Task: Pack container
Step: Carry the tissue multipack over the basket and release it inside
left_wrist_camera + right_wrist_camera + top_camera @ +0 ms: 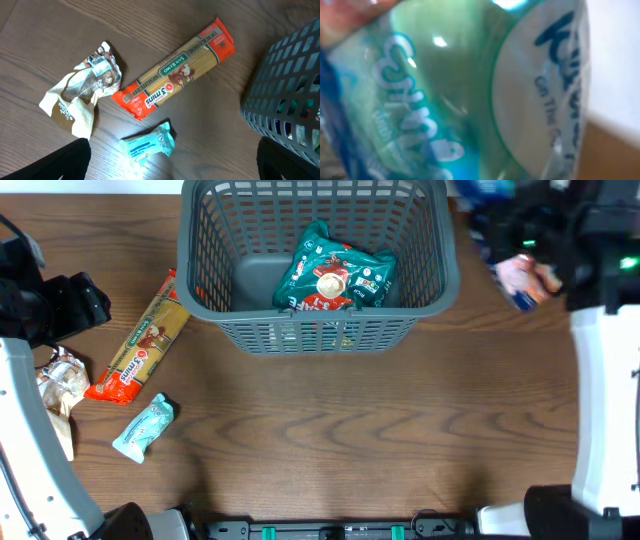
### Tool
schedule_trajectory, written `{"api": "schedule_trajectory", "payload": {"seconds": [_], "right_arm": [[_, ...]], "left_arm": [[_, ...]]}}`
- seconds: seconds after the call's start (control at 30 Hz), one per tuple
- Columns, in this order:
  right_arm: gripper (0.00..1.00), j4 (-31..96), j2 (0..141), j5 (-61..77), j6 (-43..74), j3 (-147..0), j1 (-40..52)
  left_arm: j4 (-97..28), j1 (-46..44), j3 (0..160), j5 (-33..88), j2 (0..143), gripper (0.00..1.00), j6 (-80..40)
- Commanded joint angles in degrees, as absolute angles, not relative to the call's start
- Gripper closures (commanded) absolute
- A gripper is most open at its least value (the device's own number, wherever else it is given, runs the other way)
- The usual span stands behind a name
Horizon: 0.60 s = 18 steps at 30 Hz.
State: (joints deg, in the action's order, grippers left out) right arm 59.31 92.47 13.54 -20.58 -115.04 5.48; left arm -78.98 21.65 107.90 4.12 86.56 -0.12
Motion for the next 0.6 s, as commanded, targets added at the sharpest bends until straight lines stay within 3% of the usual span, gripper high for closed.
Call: {"api": "schedule_trajectory", "payload": {"seconds": [0.0,0.23,0.57], "right_arm": [[0.99,59.42,92.75,15.51,-40.97,-116.09,14.06],[0.99,57.69,101.03,16.78,-46.39,-116.09,25.39],[0.99,51.68,119.22,20.67,-46.33,-116.09,29.71]], "left_arm": [[-79.00,21.80,107.83,3.88,86.46,0.08,0.23],[-79.31,21.80,107.83,3.88,86.46,0.08,0.21],[-79.66,21.78,107.83,3.88,86.46,0.08,0.21]]}}
